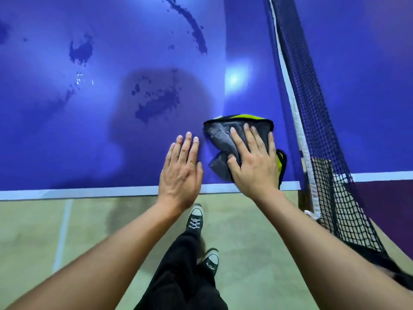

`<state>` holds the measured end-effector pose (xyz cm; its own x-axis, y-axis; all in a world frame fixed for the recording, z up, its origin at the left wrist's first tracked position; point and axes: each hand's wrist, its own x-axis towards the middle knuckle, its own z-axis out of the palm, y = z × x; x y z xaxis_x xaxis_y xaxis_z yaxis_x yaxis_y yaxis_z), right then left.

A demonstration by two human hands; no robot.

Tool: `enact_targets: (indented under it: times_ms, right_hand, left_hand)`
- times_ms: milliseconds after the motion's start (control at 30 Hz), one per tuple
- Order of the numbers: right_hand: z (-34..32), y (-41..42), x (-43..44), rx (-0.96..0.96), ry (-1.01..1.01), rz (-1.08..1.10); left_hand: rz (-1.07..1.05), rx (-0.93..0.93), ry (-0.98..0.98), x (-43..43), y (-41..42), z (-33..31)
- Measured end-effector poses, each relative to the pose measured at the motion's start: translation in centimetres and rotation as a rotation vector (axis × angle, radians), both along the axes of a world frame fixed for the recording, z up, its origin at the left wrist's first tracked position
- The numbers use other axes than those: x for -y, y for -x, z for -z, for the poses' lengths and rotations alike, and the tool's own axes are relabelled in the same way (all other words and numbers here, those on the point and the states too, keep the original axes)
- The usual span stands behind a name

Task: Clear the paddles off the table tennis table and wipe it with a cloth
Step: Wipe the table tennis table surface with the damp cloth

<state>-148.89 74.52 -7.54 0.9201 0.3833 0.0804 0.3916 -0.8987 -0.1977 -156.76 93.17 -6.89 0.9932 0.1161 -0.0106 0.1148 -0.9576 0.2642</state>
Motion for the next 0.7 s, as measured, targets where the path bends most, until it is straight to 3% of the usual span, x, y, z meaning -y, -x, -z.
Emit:
enact_targets:
  times_ms: [167,333,700]
  right_hand:
    - [-0.4,5.5,-0.9,-0.024,-0.018,-0.032]
    - [-0.3,5.3,-2.4,-0.004,0.012,0.039]
    - [1.0,-5.4,-7.8,0.056,0.006,0.044]
  left_hand:
    - [-0.001,-0.037,0.048,-0.3,5.2,-1.1]
    - [0.024,0.000,0.102,-2.2,4.7,-2.2]
    - [-0.041,0.036,0.062,-8.8,-8.5,-2.0]
